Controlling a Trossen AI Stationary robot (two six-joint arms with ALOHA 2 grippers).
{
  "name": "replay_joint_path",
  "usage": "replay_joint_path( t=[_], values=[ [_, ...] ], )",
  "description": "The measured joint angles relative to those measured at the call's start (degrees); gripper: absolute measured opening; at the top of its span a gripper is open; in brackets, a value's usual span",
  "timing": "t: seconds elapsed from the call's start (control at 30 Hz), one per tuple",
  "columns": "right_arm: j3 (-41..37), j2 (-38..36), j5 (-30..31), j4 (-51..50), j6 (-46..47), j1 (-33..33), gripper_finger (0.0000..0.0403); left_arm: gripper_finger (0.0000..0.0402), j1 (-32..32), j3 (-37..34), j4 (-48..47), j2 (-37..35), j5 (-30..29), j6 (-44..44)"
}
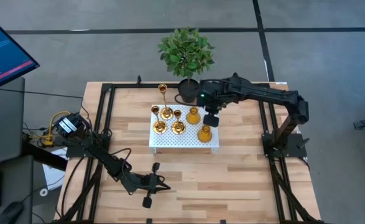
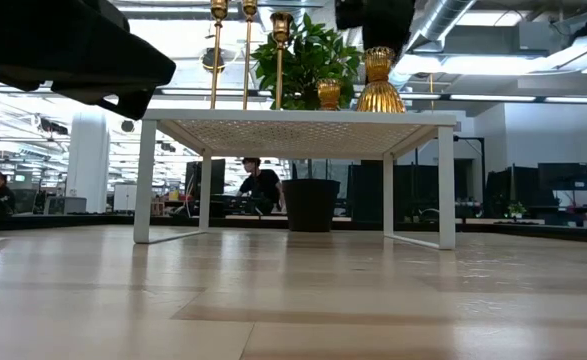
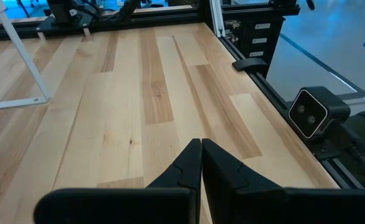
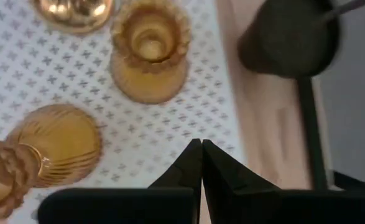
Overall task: Pick & Place candle stick holders
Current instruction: Return to Home Position
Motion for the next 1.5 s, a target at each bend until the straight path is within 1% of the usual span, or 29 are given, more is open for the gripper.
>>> replay_joint_path(
  t=[0.1, 0.27, 0.37, 0.5, 0.6, 0.73, 0.97, 1.07, 1.17, 1.3, 1.37, 1.5],
  values=[
    [2.12, -1.1, 0.71, -1.14, 0.02, 1.08, 0.0, 0.0012, 0.0, 0.0, 0.0, 0.0, 0.0, -0.01],
    [4.15, -5.74, 0.69, -0.46, 0.03, 4.18, 0.0, 0.0012, 0.0, 0.0, 0.01, 0.0, 0.93, -0.18],
    [4.04, -9.82, 0.8, 2.43, 0.71, 6.57, 0.0, 0.0012, 0.0, 0.0, -0.09, -0.23, 3.86, -0.45],
    [4.02, -14.83, 0.9, 5.91, 2.14, 11.17, 0.0, 0.0012, -0.04, -0.04, -0.23, -2.6, 4.98, -0.06],
    [4.0, -17.02, 2.55, 8.37, 2.16, 15.53, 0.0, 0.0012, -0.03, -0.02, -1.94, -7.06, 5.15, 0.04],
    [3.98, -18.9, 7.73, 8.73, 2.28, 21.92, 0.0, 0.0012, -0.78, -0.03, -6.0, -15.17, 8.6, 0.8],
    [3.95, -20.16, 18.24, 4.66, 7.57, 31.39, 0.0, 0.0012, -3.82, -0.02, -18.56, -30.87, 9.55, 9.86],
    [3.93, -20.09, 22.12, 2.12, 10.55, 34.75, 0.0, 0.0012, -3.74, -0.02, -21.66, -35.57, 9.2, 12.01],
    [3.93, -20.09, 24.61, 0.1, 13.0, 37.56, 0.0, 0.0012, -1.55, -0.02, -22.63, -37.72, 8.46, 13.21],
    [3.93, -20.07, 25.35, -0.49, 14.19, 40.77, 0.0, 0.0009, 3.22, -0.04, -24.3, -37.62, 8.42, 13.54],
    [3.93, -20.07, 26.52, -0.46, 14.19, 42.41, 0.0, 0.0006, 6.02, -0.04, -24.35, -36.83, 10.37, 13.54],
    [3.93, -20.09, 28.09, -0.49, 14.15, 45.05, 0.0, 0.0007, 10.85, -0.04, -24.28, -35.28, 16.34, 13.54]
  ],
)
